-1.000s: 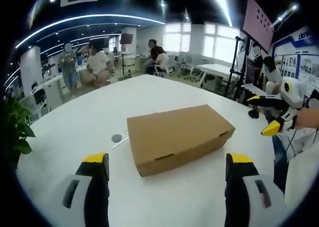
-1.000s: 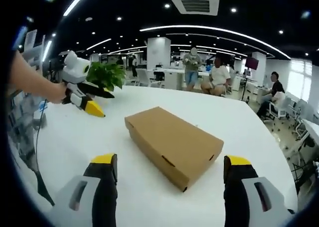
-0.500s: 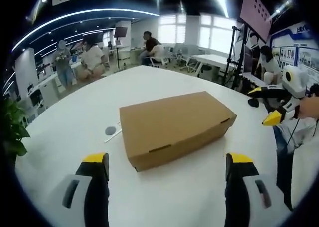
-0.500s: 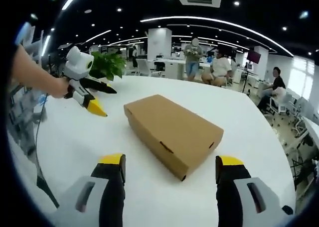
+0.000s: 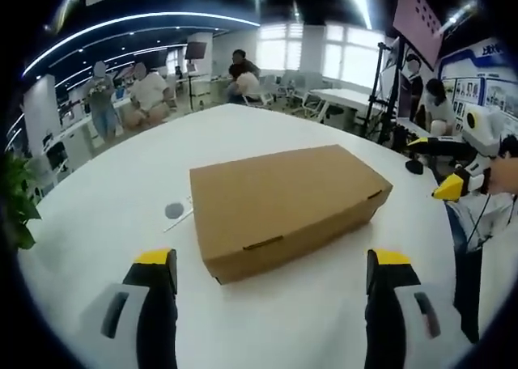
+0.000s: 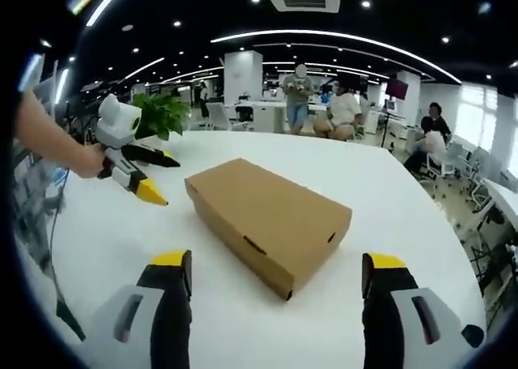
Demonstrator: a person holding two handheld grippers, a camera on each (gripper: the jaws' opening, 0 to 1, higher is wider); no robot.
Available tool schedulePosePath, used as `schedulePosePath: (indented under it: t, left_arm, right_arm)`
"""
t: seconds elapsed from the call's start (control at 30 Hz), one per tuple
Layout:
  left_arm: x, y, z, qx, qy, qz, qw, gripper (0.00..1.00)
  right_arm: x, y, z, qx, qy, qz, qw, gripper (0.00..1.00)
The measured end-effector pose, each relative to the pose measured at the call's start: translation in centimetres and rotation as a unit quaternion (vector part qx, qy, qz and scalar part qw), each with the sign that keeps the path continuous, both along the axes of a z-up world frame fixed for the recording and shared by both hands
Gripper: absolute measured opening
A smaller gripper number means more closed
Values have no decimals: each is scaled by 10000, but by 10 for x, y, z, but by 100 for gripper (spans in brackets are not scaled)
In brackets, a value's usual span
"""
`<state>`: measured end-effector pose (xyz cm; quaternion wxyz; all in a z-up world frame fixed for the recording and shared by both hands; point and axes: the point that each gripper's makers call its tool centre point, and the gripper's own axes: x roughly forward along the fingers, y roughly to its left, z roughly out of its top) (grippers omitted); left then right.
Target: Operate the shoe box by opening the lid, removing the specified soft item, and placing it in the target area until the item is outside and the box remains undamaged.
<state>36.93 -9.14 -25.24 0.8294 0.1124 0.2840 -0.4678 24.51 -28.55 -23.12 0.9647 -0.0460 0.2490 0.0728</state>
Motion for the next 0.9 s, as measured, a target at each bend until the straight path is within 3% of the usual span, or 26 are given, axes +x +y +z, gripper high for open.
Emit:
schedulePosePath:
  t: [0.07,0.17,0.23,0.3,0.4,0.53,0.77,0.83,0.9]
  left_arm:
    - [-1,2,-3,-3,137,141,9998,99]
    - [-6,-3,-5,-20,157,-10,9999,99]
    - [-5,-2,-10,293,-62,-321,9990,99]
    - [-3,-4,-13,365,-95,-410,9984,99]
    - [5,-5,-15,340,-122,-349,9987,99]
    - [17,-3,-21,237,59,7,9997,99]
    - [24,-8,-20,155,51,33,9999,99]
    - [22,-11,-21,158,94,-51,9998,99]
    - [15,-16,-19,402,13,-608,9973,99]
  right_arm:
    - [5,1,-11,346,167,-178,9991,89]
    - [15,-2,-13,434,94,-358,9984,89]
    - [17,1,-10,382,36,-289,9988,90]
    - [19,2,-10,147,6,-127,9998,92]
    - [18,-1,-17,28,133,-128,9998,92]
    - [15,-2,-23,61,195,-161,9997,92]
    - [19,-4,-31,37,317,-75,9995,92]
    - [20,-6,-32,44,344,-63,9994,92]
    - [19,-7,-31,30,372,-38,9993,92]
